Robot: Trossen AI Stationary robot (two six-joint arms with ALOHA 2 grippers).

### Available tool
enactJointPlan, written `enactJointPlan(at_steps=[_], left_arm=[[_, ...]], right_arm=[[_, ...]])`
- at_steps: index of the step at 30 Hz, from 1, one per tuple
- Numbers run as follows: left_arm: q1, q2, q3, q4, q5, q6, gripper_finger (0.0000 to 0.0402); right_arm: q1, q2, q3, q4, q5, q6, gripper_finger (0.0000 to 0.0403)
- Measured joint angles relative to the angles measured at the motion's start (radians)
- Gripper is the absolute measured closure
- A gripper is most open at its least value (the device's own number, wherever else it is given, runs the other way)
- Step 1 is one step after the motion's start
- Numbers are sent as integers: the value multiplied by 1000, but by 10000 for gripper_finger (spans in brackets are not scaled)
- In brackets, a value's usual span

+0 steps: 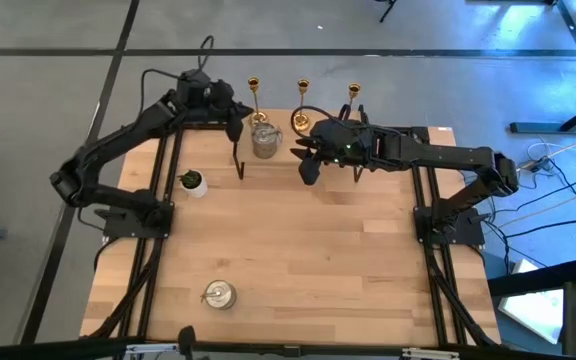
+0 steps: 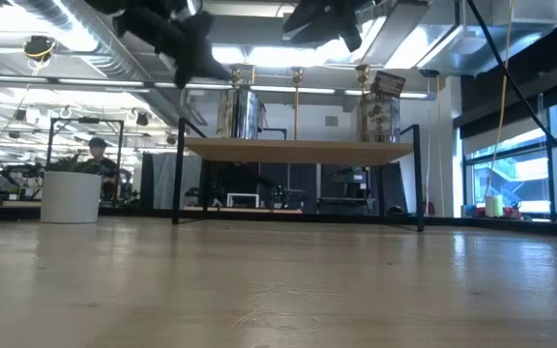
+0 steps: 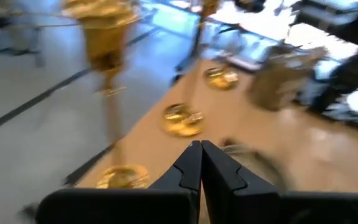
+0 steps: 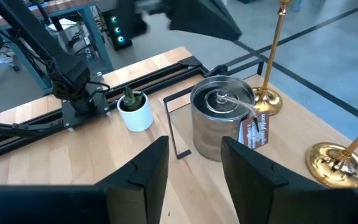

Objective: Pick & Place candle stick holders
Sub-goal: Adjust the silver scented candles on the shelf

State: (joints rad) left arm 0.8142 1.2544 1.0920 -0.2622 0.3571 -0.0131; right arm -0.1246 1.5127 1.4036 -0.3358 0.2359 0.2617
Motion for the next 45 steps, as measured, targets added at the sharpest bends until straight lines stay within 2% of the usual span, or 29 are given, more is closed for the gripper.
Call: enactJointPlan(at_steps=[4, 10, 17, 25, 30, 34, 45], left_arm=[[-63, -5, 28, -44, 26, 9, 400], [-154, -4, 78, -168, -89, 91, 400], [-181, 10, 90, -255, -129, 110, 400], [-208, 10, 90, -243, -164, 108, 400], [-242, -15, 90, -244, -289, 98, 400], [-238, -35, 90, -271, -304, 90, 400], [-240, -49, 90, -326, -261, 95, 400]], right_arm=[[0, 0, 0, 1, 12, -9, 251], [-5, 0, 0, -1, 14, -21, 251], [-5, 0, 0, -2, 14, -25, 251], [-7, 0, 0, -5, 4, -27, 251], [-23, 0, 0, -24, 5, -8, 252], [-28, 0, 0, -19, 56, 18, 262], [-39, 19, -1, -34, 46, 72, 304]])
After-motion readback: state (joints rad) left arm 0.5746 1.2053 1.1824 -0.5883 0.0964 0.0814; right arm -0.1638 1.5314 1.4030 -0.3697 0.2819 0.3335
